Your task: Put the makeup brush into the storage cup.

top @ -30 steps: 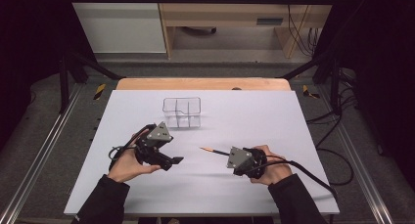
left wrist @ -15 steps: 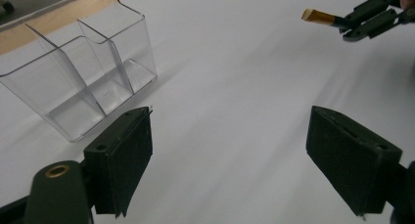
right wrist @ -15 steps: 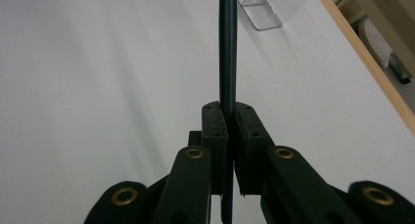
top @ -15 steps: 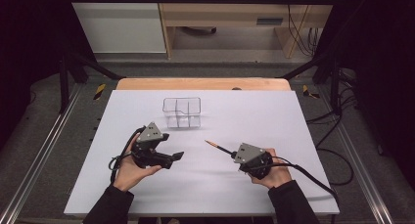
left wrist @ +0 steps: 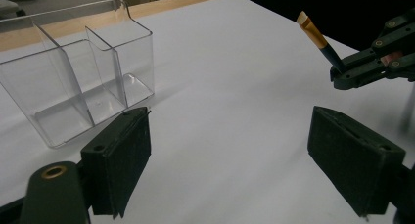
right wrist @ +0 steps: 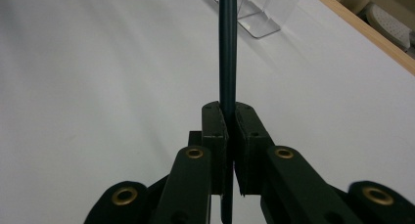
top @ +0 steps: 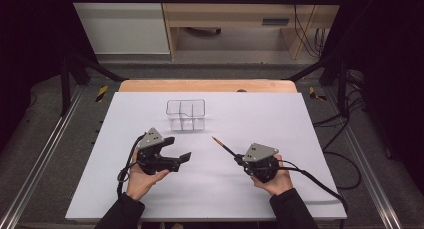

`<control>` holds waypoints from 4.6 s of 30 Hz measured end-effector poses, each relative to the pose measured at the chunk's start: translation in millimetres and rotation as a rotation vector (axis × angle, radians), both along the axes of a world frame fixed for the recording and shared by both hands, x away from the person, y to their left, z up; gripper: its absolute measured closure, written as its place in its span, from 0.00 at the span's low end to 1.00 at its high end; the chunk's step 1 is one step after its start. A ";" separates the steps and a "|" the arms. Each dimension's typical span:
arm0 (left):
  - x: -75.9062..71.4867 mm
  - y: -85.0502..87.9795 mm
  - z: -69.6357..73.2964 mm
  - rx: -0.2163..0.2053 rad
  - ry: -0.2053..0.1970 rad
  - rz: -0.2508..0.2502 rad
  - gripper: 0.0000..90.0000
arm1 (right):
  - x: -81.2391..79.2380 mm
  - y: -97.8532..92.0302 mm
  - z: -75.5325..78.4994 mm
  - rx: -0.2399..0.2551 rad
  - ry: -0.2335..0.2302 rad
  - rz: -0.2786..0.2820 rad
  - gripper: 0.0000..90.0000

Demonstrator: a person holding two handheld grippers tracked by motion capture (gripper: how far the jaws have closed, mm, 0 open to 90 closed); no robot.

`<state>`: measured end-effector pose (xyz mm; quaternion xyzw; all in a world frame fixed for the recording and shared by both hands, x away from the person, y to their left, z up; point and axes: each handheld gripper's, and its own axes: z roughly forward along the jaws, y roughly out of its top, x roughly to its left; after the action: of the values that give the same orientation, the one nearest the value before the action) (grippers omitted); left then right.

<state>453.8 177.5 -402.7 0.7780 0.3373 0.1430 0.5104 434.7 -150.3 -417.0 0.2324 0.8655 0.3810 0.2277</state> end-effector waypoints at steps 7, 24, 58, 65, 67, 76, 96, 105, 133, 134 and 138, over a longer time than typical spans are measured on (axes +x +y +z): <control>-2.6 -2.5 -0.9 -0.074 -0.018 0.036 0.18 | 0.4 0.5 1.6 0.074 0.005 -0.030 0.94; 1.2 -18.6 2.1 -0.225 -0.013 0.043 0.17 | 1.7 3.6 1.9 0.184 0.018 -0.046 0.94; 1.0 -55.2 5.5 -0.376 -0.029 0.039 0.19 | 0.8 7.2 3.0 0.302 0.026 -0.073 0.94; 1.0 -62.4 3.3 -0.390 -0.029 0.033 0.20 | 0.7 8.3 2.3 0.320 0.023 -0.100 0.94; 1.3 -64.2 2.5 -0.394 -0.026 0.036 0.20 | 0.8 8.2 2.5 0.327 0.023 -0.111 0.94; 2.0 -73.6 -0.8 -0.412 -0.016 0.034 0.23 | 1.0 9.9 1.2 0.342 0.025 -0.132 0.94; 5.7 -92.3 -8.4 -0.466 0.022 0.033 0.44 | 0.2 13.4 -1.5 0.354 0.021 -0.126 0.94; 5.3 -97.2 -10.5 -0.479 0.027 0.047 0.56 | -0.3 14.5 -1.8 0.355 0.023 -0.124 0.94; 4.5 -98.5 -13.6 -0.507 0.066 0.088 0.88 | 0.4 16.6 -4.5 0.347 0.035 -0.118 0.94; 4.5 -98.3 -13.7 -0.510 0.069 0.087 0.88 | 0.5 16.7 -4.6 0.347 0.037 -0.117 0.94; 4.0 -98.2 -14.0 -0.515 0.074 0.082 0.89 | 0.6 16.9 -5.1 0.344 0.038 -0.115 0.94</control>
<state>457.7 79.3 -416.6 0.6127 0.4124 0.0443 0.6727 435.3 -133.4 -422.1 0.3242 0.7768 0.5054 0.1897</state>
